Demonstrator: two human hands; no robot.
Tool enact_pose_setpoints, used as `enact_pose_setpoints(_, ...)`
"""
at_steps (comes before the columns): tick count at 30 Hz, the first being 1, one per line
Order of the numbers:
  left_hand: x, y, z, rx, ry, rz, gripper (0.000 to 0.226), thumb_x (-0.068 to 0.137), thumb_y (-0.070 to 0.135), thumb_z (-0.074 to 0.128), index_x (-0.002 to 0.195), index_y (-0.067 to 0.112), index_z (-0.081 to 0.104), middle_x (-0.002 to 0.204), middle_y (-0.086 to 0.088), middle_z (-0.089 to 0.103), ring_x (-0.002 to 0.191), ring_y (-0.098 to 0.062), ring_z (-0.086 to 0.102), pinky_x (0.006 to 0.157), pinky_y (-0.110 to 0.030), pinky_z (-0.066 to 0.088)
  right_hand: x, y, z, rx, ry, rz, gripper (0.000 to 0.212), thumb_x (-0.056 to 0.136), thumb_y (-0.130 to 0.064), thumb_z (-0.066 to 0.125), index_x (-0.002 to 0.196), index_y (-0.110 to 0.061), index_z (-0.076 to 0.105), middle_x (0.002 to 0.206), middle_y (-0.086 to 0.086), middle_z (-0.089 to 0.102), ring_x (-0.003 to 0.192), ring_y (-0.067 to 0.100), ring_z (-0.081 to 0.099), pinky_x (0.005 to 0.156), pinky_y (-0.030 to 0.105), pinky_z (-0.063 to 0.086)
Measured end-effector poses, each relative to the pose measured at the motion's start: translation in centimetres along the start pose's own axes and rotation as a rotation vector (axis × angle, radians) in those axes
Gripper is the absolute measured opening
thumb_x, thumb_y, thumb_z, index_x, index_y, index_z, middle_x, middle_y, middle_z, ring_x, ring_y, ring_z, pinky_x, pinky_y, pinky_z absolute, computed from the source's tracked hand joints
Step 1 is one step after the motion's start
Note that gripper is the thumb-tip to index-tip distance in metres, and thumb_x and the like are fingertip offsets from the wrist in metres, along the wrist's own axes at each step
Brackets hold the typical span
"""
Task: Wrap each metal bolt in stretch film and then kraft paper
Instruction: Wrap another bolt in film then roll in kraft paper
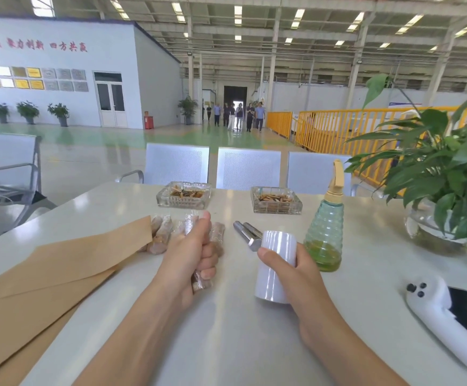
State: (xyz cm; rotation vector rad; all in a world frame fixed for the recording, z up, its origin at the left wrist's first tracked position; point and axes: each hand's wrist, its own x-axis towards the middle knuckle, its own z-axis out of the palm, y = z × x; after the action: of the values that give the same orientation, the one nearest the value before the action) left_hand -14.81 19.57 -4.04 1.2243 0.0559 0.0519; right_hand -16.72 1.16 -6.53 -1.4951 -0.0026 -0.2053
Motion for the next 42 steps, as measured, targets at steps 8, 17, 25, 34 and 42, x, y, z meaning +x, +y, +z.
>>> enact_pose_setpoints(8, -0.3, -0.1, 0.6, 0.061, 0.012, -0.087, 0.059, 0.093, 0.078, 0.04, 0.069, 0.024, 0.032, 0.05, 0.008, 0.023, 0.036, -0.011, 0.019, 0.035, -0.016, 0.019, 0.1, 0.7, -0.2, -0.047, -0.037, -0.027, 0.024, 0.083, -0.041, 0.082, 0.102, -0.034, 0.069, 0.092, -0.007, 0.074, 0.085, 0.012, 0.072, 0.074, 0.03, 0.056)
enact_pose_setpoints(17, -0.2, 0.0, 0.4, -0.187, -0.176, -0.167, 0.056, 0.098, 0.07, 0.038, 0.074, 0.02, 0.043, 0.061, 0.004, 0.022, 0.041, -0.011, 0.025, 0.035, -0.02, 0.028, 0.1, 0.6, -0.2, -0.023, -0.062, -0.021, 0.037, 0.07, -0.054, 0.078, 0.102, -0.037, 0.069, 0.091, -0.01, 0.073, 0.083, 0.008, 0.071, 0.075, 0.029, 0.055)
enact_pose_setpoints(25, -0.1, -0.1, 0.9, -0.298, -0.18, -0.207, 0.037, 0.105, 0.048, 0.046, 0.082, 0.019, 0.048, 0.064, 0.001, 0.041, 0.047, -0.012, 0.041, 0.048, -0.025, 0.053, 0.2, 0.5, -0.3, -0.005, -0.065, -0.01, 0.04, 0.068, -0.054, 0.078, 0.102, -0.036, 0.069, 0.093, -0.009, 0.074, 0.086, 0.01, 0.072, 0.077, 0.03, 0.056)
enact_pose_setpoints(34, -0.2, 0.2, 0.6, -0.238, -0.077, -0.159, 0.038, 0.106, 0.049, 0.042, 0.079, 0.024, 0.04, 0.053, 0.011, 0.021, 0.035, -0.003, 0.018, 0.03, -0.017, 0.017, 0.2, 0.4, -0.4, -0.007, -0.069, 0.017, 0.025, 0.084, -0.041, 0.08, 0.104, -0.033, 0.069, 0.097, -0.004, 0.074, 0.087, 0.013, 0.072, 0.075, 0.029, 0.056)
enact_pose_setpoints(42, 0.3, 1.3, 0.1, 0.009, 0.045, -0.067, 0.017, 0.103, 0.022, 0.048, 0.09, 0.013, 0.052, 0.065, -0.003, 0.049, 0.049, -0.017, 0.046, 0.052, -0.027, 0.038, 0.5, -0.1, -0.8, 0.153, 0.004, 0.068, 0.051, 0.07, -0.048, 0.084, 0.115, -0.029, 0.069, 0.103, 0.001, 0.076, 0.088, 0.017, 0.074, 0.076, 0.039, 0.061)
